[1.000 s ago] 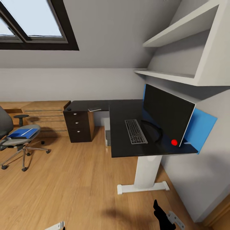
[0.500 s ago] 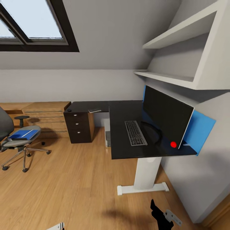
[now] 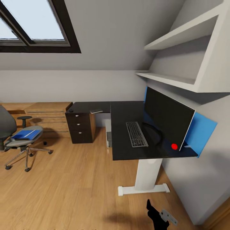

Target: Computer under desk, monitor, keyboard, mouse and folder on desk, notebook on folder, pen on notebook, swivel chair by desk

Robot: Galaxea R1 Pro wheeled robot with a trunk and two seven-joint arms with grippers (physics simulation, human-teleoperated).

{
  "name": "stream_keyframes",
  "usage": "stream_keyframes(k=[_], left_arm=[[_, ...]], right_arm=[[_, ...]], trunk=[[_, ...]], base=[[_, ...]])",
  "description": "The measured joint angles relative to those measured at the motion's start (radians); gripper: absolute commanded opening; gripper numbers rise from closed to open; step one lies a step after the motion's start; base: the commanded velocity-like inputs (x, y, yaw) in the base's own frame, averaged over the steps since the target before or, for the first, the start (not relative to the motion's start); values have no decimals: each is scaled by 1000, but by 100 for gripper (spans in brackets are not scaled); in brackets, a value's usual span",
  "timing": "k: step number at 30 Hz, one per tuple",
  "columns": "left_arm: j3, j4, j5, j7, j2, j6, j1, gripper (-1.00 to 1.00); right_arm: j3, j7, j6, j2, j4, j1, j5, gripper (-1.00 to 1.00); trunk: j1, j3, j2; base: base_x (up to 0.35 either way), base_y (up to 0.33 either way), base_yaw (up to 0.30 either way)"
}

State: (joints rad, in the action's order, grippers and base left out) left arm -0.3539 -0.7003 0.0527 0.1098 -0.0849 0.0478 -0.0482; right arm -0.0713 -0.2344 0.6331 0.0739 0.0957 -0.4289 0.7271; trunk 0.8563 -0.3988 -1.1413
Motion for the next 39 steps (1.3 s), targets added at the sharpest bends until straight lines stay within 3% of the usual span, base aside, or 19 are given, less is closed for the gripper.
stream_keyframes(k=[3, 5, 6, 11, 14, 17, 19, 28, 32, 35, 39], left_arm=[[1, 0, 0, -1, 0, 0, 0, 100], [2, 0, 1, -1, 0, 1, 0, 100], [3, 0, 1, -1, 0, 1, 0, 100], [3, 1, 1, -1, 0, 2, 0, 100], [3, 1, 1, -1, 0, 2, 0, 100], [25, 0, 1, -1, -1, 4, 0, 100], [72, 1, 0, 2, 1, 4, 0, 100], [75, 1, -4, 3, 4, 5, 0, 100], [74, 1, -6, 4, 6, 4, 0, 100], [73, 1, -6, 4, 6, 4, 0, 100], [72, 1, -7, 5, 7, 4, 0, 100]], right_arm=[[0, 0, 8, 7, -1, 0, -7, 100], [1, 1, 70, 19, -36, 0, -67, 100], [2, 1, 90, 22, -48, 0, -122, 100], [0, 2, 109, 31, -59, 0, -202, 100], [-1, 2, 111, 34, -60, 0, -211, 100], [0, 2, 112, 38, -61, 0, -217, 100], [0, 2, 113, 44, -62, 0, -220, 100], [0, 2, 113, 47, -63, 0, -227, 100], [1, 3, 113, 47, -63, 0, -267, 100], [2, 4, 113, 46, -69, 0, -329, 100], [1, 6, 113, 46, -73, 0, -357, 100]], trunk=[[0, -1, 0], [0, -1, 0], [0, -1, 0], [0, -1, 0], [0, -1, 0], [0, -1, 0], [-1, -1, 0], [-1, -1, 0], [-1, -1, 0], [-1, -1, 0], [-1, -1, 0]], base=[[0, 0, 232], [0, 0, 130], [0, 0, 70], [0, 0, 27], [0, 0, 56], [46, 0, 203], [284, 100, 269], [283, 194, 275], [269, 235, 283], [268, 238, 287], [268, 237, 289]])
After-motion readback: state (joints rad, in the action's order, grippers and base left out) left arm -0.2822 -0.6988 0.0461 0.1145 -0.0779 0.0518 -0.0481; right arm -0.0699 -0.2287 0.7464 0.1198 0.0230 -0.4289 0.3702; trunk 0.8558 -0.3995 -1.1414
